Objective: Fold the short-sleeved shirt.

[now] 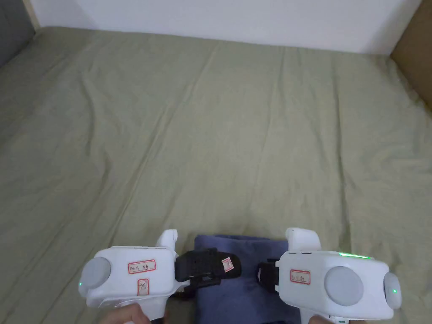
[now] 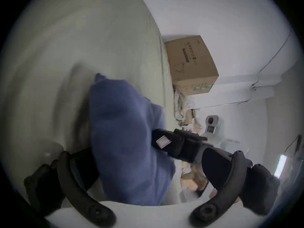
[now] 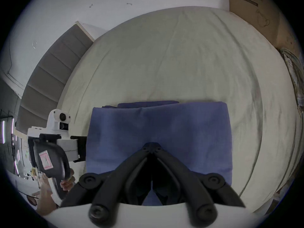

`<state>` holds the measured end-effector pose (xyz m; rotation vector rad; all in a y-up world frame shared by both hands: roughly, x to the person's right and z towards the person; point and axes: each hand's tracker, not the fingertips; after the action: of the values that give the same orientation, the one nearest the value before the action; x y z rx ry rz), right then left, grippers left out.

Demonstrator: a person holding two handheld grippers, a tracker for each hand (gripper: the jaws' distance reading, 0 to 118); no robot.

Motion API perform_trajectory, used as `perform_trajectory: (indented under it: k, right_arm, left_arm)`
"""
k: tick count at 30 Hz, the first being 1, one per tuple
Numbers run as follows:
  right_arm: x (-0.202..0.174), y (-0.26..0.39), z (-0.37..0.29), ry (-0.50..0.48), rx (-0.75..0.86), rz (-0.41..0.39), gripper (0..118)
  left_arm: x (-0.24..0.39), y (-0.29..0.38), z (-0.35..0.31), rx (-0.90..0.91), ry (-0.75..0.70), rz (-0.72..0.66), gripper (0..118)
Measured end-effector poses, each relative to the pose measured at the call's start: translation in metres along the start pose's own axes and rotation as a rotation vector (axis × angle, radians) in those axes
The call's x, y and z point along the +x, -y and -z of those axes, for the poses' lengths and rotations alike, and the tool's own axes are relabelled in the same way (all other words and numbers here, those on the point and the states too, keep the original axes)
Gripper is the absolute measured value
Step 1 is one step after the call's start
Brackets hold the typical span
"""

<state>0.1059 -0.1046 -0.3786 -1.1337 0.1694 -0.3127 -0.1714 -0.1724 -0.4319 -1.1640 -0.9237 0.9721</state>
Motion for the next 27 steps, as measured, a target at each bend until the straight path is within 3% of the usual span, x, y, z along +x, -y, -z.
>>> perform_trajectory:
  k: [2, 3, 4, 5, 6, 7, 8, 10, 14, 17, 20, 27]
  right_arm:
    - [0.001, 0.000, 0.000, -0.009, 0.002, 0.013, 1]
    - [0.002, 0.001, 0.000, -0.011, 0.004, 0.022, 1]
    - [0.004, 0.002, -0.001, -0.015, 0.008, 0.032, 1]
    - [0.005, 0.001, -0.001, -0.016, 0.008, 0.041, 1]
    - [0.006, 0.000, 0.000, -0.014, 0.005, 0.048, 1]
    - [0.006, 0.000, 0.001, -0.016, -0.001, 0.051, 1]
    - [0.007, 0.001, -0.001, -0.027, 0.008, 0.060, 1]
    - [0.004, 0.000, -0.007, -0.026, 0.021, 0.071, 1]
    - [-0.009, 0.002, -0.029, 0.028, 0.157, -0.015, 1]
    - [-0.020, 0.000, -0.055, 0.053, 0.305, -0.041, 1]
    - [-0.041, -0.001, -0.080, 0.186, 0.489, -0.136, 1]
    - [-0.083, 0.003, -0.119, 0.301, 0.860, -0.258, 1]
  left_arm:
    - [0.000, -0.001, 0.009, -0.013, 0.006, -0.009, 108]
    - [0.003, 0.001, 0.012, -0.010, -0.037, -0.002, 80]
    - [0.004, 0.001, 0.016, -0.019, -0.121, 0.044, 40]
    - [0.004, 0.001, 0.020, -0.030, -0.222, 0.067, 27]
    - [-0.005, 0.000, 0.022, -0.055, -0.216, 0.011, 27]
    - [-0.013, -0.004, 0.015, -0.036, -0.079, -0.070, 26]
    - [-0.014, -0.006, 0.010, -0.030, -0.064, -0.106, 26]
    - [-0.005, -0.004, 0.011, -0.040, -0.119, -0.053, 26]
    - [0.009, -0.008, 0.008, -0.063, -0.164, -0.015, 26]
    - [0.019, -0.011, -0.008, -0.064, -0.239, 0.042, 26]
    - [0.029, -0.014, -0.037, -0.055, -0.309, 0.091, 26]
    - [0.036, -0.033, -0.123, -0.041, -0.616, 0.210, 26]
